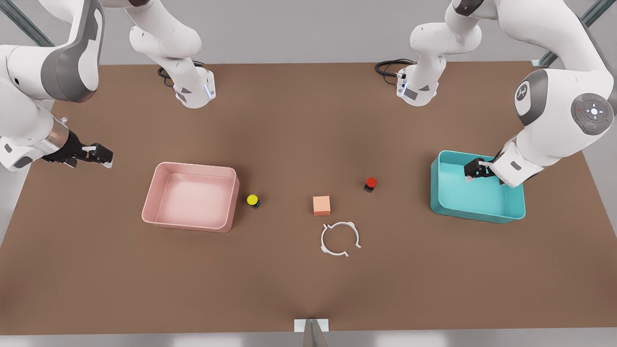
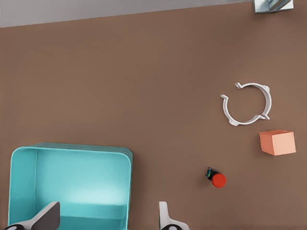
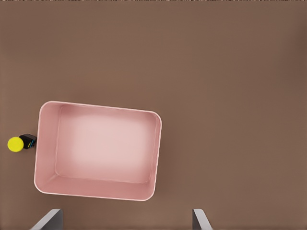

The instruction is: Place the red button in the blue storage box with the left arm, and place the yellow button in the pink storage box with the right arm

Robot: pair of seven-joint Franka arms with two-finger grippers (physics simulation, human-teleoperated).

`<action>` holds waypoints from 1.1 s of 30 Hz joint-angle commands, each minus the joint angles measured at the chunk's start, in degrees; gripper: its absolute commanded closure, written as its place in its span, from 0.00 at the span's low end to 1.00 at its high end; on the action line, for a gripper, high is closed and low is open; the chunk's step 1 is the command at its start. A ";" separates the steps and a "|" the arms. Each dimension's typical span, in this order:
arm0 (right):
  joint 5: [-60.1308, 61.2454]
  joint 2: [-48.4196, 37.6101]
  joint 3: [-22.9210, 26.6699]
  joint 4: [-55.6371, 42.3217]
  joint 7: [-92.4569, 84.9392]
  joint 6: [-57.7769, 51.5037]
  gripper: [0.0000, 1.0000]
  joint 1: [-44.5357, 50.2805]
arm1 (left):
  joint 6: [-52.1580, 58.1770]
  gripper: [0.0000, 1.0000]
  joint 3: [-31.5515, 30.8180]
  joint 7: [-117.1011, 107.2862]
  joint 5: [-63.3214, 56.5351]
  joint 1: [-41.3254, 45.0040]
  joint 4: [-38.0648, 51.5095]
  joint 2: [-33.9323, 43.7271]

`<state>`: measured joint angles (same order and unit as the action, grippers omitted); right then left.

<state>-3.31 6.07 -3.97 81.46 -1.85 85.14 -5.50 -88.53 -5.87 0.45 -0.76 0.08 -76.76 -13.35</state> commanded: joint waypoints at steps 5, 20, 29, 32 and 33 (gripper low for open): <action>0.06 -0.09 0.19 -0.33 -0.17 0.56 0.00 0.14 | 0.29 0.00 -0.02 -22.14 1.46 0.79 -0.85 -0.01; 4.10 12.74 -17.12 9.42 -60.90 23.06 0.00 0.14 | -45.50 0.00 0.07 -113.04 0.15 19.16 -34.95 -1.42; -2.84 24.25 -21.70 6.52 -71.28 27.89 0.00 11.21 | -50.07 0.00 0.07 -113.04 -2.66 19.87 -39.52 -5.90; -2.84 26.63 -22.57 9.95 -73.74 32.90 0.01 11.92 | -50.42 0.00 0.07 -113.39 -2.31 20.13 -41.81 -6.43; -2.84 26.63 -22.57 10.48 -74.17 33.07 0.00 11.74 | -50.42 0.00 -0.02 -113.57 -2.14 20.48 -42.51 -6.43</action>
<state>-5.35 32.62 -26.43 91.47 -46.12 113.14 6.15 -136.34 -5.85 -85.86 -2.99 20.66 -118.84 -19.85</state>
